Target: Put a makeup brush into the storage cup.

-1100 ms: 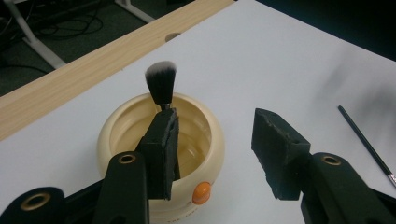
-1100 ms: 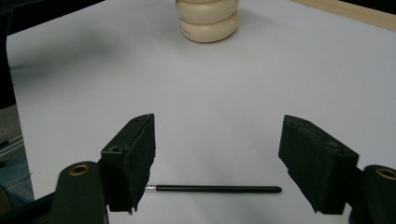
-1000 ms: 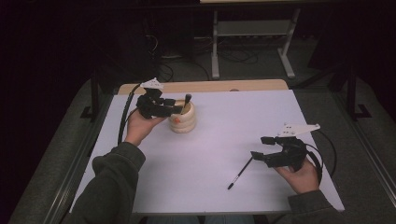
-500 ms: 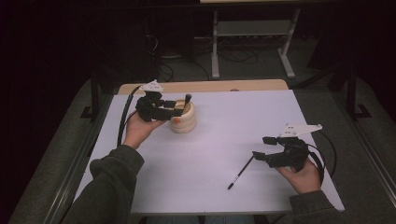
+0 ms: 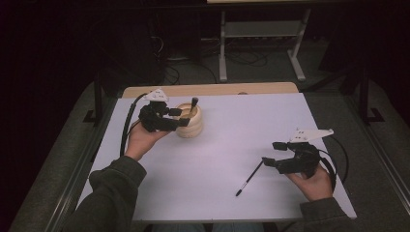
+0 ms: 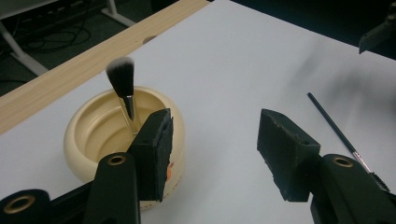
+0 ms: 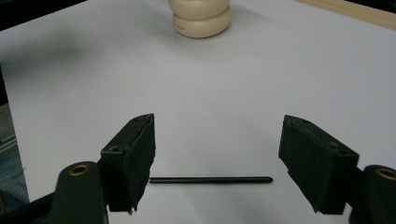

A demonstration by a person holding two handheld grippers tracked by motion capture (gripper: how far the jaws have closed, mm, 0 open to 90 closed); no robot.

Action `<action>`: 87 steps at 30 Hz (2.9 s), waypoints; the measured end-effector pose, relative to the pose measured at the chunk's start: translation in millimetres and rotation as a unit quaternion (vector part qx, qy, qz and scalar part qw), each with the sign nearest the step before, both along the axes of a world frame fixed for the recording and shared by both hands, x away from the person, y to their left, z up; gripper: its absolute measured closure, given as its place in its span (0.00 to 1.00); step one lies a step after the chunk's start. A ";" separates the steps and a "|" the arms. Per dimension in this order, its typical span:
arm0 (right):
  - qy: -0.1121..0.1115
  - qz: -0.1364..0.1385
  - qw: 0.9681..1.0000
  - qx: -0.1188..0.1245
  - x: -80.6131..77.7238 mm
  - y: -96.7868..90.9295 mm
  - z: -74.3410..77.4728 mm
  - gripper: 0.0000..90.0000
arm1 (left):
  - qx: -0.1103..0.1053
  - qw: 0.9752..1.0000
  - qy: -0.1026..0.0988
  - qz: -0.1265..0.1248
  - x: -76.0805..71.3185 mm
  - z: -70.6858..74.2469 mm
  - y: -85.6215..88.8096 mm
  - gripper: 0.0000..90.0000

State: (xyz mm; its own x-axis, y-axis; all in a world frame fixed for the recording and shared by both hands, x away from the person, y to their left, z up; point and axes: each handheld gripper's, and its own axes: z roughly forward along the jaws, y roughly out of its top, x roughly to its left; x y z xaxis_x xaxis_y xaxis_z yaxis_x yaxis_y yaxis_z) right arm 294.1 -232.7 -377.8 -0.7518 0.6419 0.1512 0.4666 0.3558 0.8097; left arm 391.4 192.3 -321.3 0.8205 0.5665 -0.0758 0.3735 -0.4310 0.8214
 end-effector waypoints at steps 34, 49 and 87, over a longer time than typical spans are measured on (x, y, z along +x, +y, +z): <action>0.001 -0.003 1.000 -0.017 -1.9 -1.9 -4.5 0.29 | -0.005 0.999 0.016 -0.044 -38.5 -23.3 -32.7 0.46; 0.007 -0.014 1.000 -0.023 1.6 -2.2 -6.0 0.29 | -0.009 0.997 0.027 -0.073 -57.3 -38.8 -69.7 0.43; 0.009 -0.042 0.999 -0.033 8.5 0.0 -8.2 0.29 | 0.008 0.992 0.079 -0.100 -89.8 -84.2 -152.4 0.54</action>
State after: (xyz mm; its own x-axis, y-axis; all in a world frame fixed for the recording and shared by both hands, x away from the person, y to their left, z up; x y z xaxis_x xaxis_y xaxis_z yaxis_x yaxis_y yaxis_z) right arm 302.6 -232.7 -386.1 -0.6928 0.7113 0.1187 0.5107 0.3678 0.7771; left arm 301.7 40.0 -405.5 0.8951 0.3964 -0.2040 0.4027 -0.5225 0.7515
